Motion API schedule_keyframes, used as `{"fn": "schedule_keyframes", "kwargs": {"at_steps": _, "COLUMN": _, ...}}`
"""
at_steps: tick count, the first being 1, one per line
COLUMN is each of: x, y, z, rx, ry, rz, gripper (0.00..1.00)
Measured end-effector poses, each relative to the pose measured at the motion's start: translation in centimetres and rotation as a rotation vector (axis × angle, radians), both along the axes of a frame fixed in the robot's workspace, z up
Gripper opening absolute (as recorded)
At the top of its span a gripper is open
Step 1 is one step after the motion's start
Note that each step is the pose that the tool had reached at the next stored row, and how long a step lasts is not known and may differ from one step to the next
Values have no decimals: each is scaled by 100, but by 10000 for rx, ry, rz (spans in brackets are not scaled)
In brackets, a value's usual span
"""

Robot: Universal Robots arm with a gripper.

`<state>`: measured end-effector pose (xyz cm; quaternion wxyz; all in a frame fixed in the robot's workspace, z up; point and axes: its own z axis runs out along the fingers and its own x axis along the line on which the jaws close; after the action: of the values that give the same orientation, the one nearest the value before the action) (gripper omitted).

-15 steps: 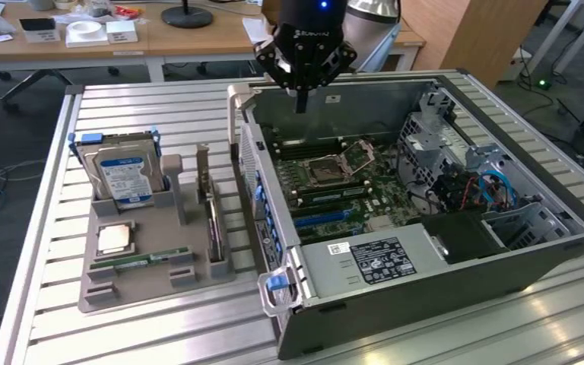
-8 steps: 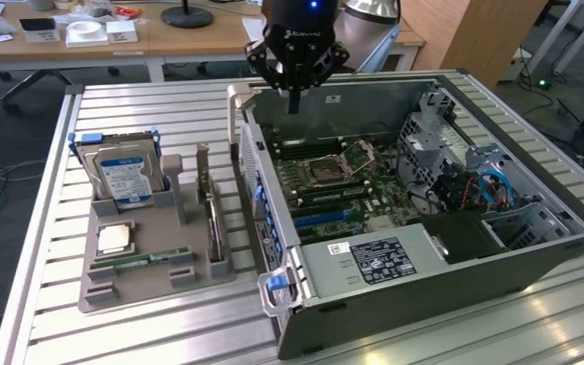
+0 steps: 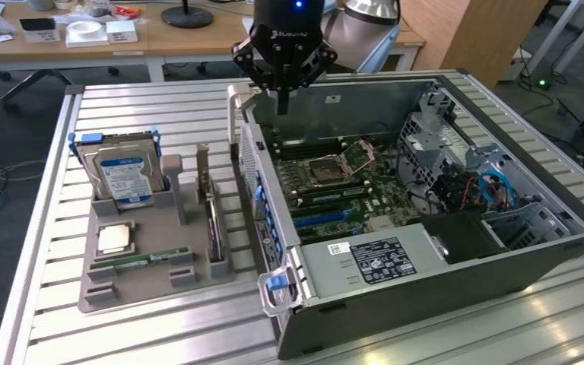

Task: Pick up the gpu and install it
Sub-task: 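Reach for the gpu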

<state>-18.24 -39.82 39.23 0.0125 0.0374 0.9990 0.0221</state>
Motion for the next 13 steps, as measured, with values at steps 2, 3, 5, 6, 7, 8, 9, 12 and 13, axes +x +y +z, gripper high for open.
{"fn": "schedule_keyframes", "kwargs": {"at_steps": 2, "x": -34, "y": 0, "z": -1, "rx": 0, "ry": 0, "rz": 1, "gripper": 11}}
{"fn": "schedule_keyframes", "kwargs": {"at_steps": 3, "x": -52, "y": 0, "z": -1, "rx": 0, "ry": 0, "rz": 1, "gripper": 11}}
{"fn": "schedule_keyframes", "kwargs": {"at_steps": 5, "x": -87, "y": 1, "z": -1, "rx": 0, "ry": 0, "rz": 1, "gripper": 11}}
{"fn": "schedule_keyframes", "kwargs": {"at_steps": 6, "x": -105, "y": 1, "z": -1, "rx": 0, "ry": 0, "rz": 1, "gripper": 11}}
{"fn": "schedule_keyframes", "kwargs": {"at_steps": 7, "x": -124, "y": 1, "z": -2, "rx": 0, "ry": 0, "rz": 0, "gripper": 11}}
{"fn": "schedule_keyframes", "kwargs": {"at_steps": 8, "x": -141, "y": 1, "z": -2, "rx": 0, "ry": 0, "rz": 0, "gripper": 11}}
{"fn": "schedule_keyframes", "kwargs": {"at_steps": 9, "x": -156, "y": 1, "z": -2, "rx": 0, "ry": 0, "rz": 0, "gripper": 11}}
{"fn": "schedule_keyframes", "kwargs": {"at_steps": 12, "x": -200, "y": 2, "z": -3, "rx": 0, "ry": 0, "rz": 0, "gripper": 11}}
{"fn": "schedule_keyframes", "kwargs": {"at_steps": 13, "x": -215, "y": 2, "z": -3, "rx": 0, "ry": 0, "rz": 1, "gripper": 11}}
